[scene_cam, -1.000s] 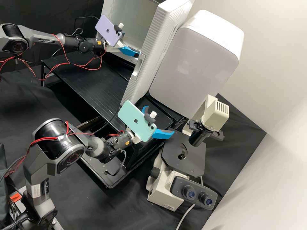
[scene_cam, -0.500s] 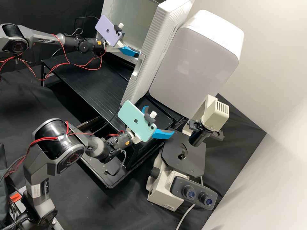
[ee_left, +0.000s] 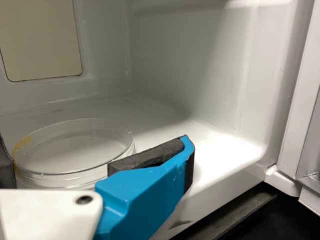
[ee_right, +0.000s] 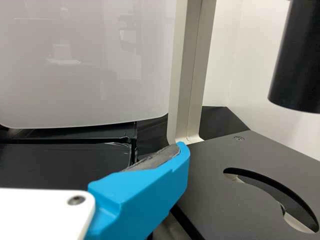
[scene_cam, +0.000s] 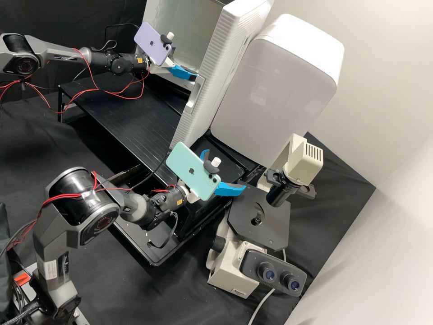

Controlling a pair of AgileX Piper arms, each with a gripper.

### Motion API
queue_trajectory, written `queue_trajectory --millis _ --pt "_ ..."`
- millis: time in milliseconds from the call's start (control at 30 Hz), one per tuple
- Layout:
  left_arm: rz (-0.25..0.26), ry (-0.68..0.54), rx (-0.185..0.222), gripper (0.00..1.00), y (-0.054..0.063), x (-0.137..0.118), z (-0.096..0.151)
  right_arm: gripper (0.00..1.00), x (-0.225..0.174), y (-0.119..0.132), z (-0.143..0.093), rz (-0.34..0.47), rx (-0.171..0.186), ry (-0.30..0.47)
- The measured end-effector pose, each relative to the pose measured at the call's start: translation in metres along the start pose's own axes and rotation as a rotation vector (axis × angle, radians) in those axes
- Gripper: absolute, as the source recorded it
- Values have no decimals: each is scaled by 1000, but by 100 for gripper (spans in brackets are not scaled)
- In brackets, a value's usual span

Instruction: Take the petri dish out of the incubator

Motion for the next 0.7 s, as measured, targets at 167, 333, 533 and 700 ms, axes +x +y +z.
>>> queue_trajectory --millis 167,333,533,700 --pt "-3 2 3 0 -1 0 0 100 0 0 0 0 0 0" --pt "-3 3 -5 0 -1 0 0 100 0 0 0 0 0 0" --pt "-3 4 -18 0 -1 0 0 100 0 0 0 0 0 0" --pt "-3 5 -1 0 -1 0 0 100 0 0 0 0 0 0"
